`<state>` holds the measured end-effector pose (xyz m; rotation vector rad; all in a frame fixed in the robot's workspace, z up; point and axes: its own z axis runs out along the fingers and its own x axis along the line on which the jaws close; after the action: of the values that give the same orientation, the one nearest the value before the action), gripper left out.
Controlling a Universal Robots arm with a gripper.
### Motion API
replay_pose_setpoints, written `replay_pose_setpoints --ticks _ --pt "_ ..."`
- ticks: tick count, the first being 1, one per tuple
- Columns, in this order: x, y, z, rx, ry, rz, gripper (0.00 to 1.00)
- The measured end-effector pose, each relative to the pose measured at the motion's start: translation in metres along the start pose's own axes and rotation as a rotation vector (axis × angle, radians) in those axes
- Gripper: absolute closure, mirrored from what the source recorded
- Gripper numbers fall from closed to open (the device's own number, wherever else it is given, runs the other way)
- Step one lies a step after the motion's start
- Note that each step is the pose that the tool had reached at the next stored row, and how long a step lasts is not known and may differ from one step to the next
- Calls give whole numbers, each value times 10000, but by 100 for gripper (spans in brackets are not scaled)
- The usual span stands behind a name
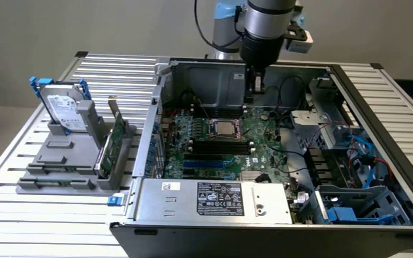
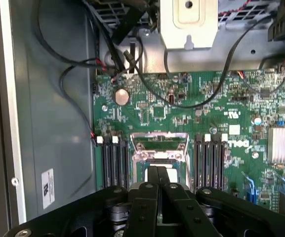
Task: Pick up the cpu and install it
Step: 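Place the cpu into insertion slot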
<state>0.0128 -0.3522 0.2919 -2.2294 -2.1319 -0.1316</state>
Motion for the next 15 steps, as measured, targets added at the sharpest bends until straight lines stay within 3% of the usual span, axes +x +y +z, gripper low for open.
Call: replay_pose_setpoints --ticks 4,10,13,15 --pt "7 181 5 2 51 0 89" --pt "5 438 98 2 57 1 89" --pt "2 522 153 2 57 1 89" --pt "-1 536 189 3 56 1 89"
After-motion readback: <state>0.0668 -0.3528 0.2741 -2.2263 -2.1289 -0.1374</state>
